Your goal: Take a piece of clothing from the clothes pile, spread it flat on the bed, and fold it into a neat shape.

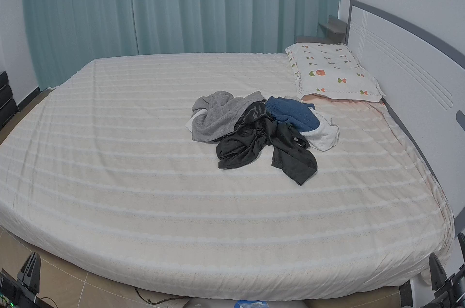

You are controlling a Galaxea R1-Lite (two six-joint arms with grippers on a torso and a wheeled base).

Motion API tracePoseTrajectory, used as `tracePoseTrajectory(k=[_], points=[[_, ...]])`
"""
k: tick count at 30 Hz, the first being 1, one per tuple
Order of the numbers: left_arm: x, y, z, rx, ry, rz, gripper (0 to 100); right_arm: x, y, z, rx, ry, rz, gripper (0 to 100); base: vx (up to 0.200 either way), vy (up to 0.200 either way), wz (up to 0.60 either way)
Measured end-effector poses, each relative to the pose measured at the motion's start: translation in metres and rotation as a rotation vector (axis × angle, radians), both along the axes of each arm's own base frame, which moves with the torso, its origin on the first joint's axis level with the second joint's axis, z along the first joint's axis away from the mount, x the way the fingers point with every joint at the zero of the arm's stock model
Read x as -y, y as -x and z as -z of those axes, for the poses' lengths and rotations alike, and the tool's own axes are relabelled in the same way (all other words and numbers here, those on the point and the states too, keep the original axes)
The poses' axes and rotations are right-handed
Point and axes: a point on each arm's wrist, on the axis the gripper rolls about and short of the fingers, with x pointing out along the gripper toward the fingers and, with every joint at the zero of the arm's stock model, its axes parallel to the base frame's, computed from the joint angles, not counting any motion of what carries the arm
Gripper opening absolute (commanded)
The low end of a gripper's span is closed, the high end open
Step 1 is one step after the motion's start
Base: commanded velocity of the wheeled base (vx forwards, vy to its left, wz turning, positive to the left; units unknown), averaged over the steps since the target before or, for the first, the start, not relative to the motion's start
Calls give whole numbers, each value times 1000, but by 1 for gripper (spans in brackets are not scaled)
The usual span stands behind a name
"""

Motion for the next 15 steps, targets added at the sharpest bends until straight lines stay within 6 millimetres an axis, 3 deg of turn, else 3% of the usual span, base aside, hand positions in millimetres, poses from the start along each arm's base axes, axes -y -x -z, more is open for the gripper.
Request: tracePoseTrajectory(k=[3, 9, 15], points=[[0, 0, 0, 0, 0, 0, 0, 0, 1, -4, 16, 7, -21, 100, 0, 0, 0], [0, 0, 0, 0, -1, 2, 0, -2, 6, -34, 40, 9, -103, 100, 0, 0, 0], [0, 0, 0, 0, -2, 3, 0, -3, -15, -50, -91, -29, -152, 100, 0, 0, 0]])
